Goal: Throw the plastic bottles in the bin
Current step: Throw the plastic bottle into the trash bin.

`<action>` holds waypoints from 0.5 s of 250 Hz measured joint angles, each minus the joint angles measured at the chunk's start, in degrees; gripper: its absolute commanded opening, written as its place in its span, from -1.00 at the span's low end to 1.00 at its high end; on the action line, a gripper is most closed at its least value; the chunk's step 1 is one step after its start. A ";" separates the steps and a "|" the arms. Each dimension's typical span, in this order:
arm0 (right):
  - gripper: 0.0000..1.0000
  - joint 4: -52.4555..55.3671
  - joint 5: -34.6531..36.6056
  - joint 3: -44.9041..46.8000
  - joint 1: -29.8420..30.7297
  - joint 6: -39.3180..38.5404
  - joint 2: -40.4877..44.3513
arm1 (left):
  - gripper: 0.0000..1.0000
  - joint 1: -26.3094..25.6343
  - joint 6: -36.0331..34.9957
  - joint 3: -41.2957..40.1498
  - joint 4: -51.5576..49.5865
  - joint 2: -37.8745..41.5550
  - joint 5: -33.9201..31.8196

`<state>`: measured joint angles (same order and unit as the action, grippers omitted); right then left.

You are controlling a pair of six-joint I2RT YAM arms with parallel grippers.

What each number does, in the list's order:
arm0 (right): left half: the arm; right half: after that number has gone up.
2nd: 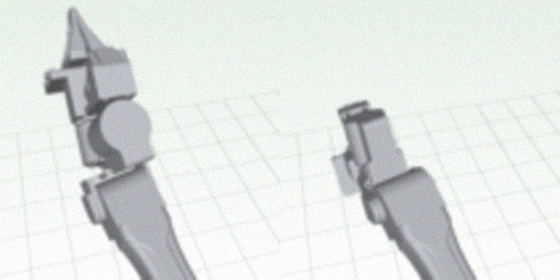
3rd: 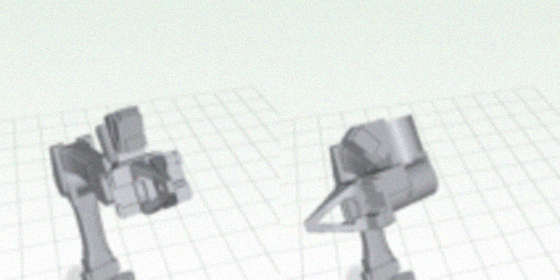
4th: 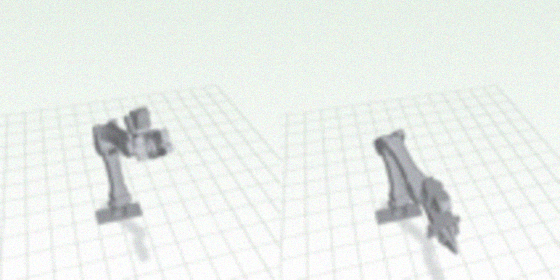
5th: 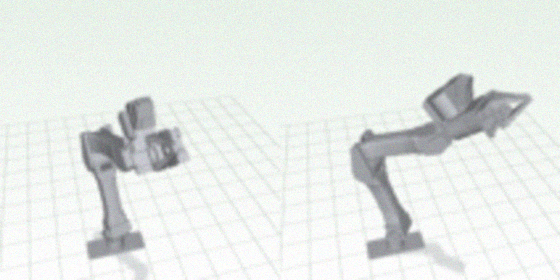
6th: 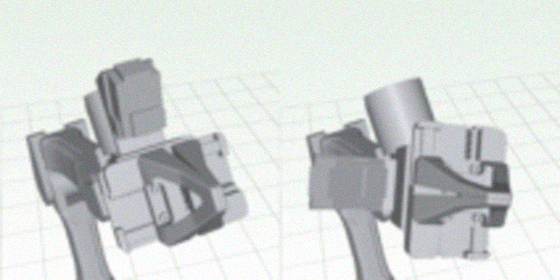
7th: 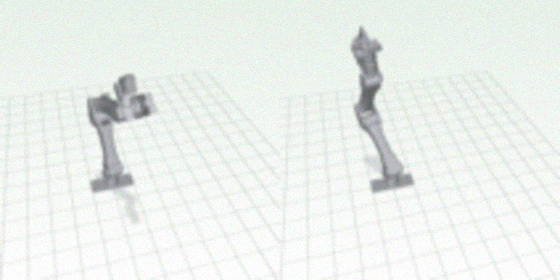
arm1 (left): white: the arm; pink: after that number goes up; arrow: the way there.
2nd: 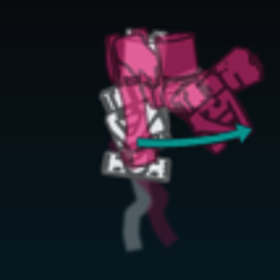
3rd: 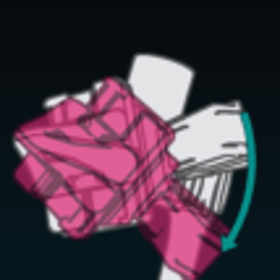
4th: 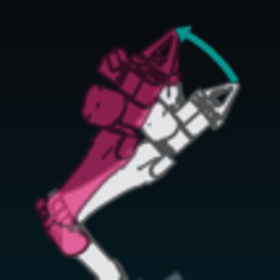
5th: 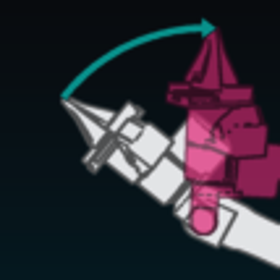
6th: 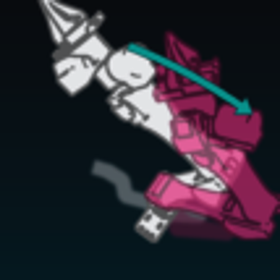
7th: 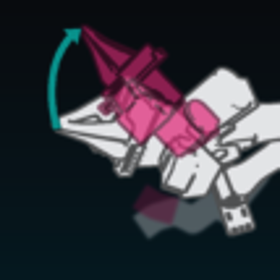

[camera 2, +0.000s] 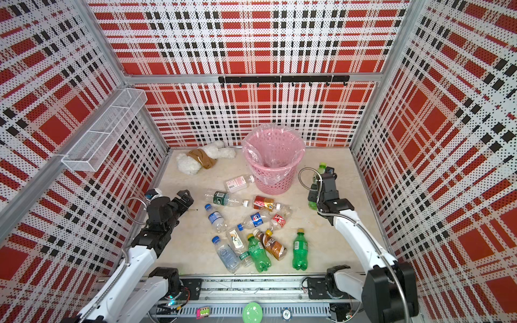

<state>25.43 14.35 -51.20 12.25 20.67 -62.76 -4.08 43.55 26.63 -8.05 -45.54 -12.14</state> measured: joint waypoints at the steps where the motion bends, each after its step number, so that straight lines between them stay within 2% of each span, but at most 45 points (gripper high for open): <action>1: 0.01 0.11 0.07 -0.22 0.00 -0.04 0.09 | 0.98 0.00 0.00 0.00 0.00 -0.02 0.02; 45: -0.01 1.84 1.20 -11.61 1.18 -3.34 2.32 | 0.98 0.50 0.13 0.00 -2.03 0.46 0.98; 63: -0.01 1.64 3.04 -17.29 4.17 -5.79 0.26 | 0.98 0.55 0.15 -0.04 -3.34 1.53 1.36; 92: -0.01 -1.44 3.82 -27.56 10.05 -9.94 -7.93 | 0.98 0.59 0.35 -0.87 -4.76 3.69 1.77; 125: -0.01 -5.62 2.03 -39.26 12.98 -12.35 -20.96 | 0.98 0.81 0.83 -1.97 -7.13 5.86 2.60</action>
<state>19.81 16.38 -90.45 25.23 8.32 -83.72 -3.27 44.38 24.67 -15.18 -39.68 -9.54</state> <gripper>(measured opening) 0.494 0.990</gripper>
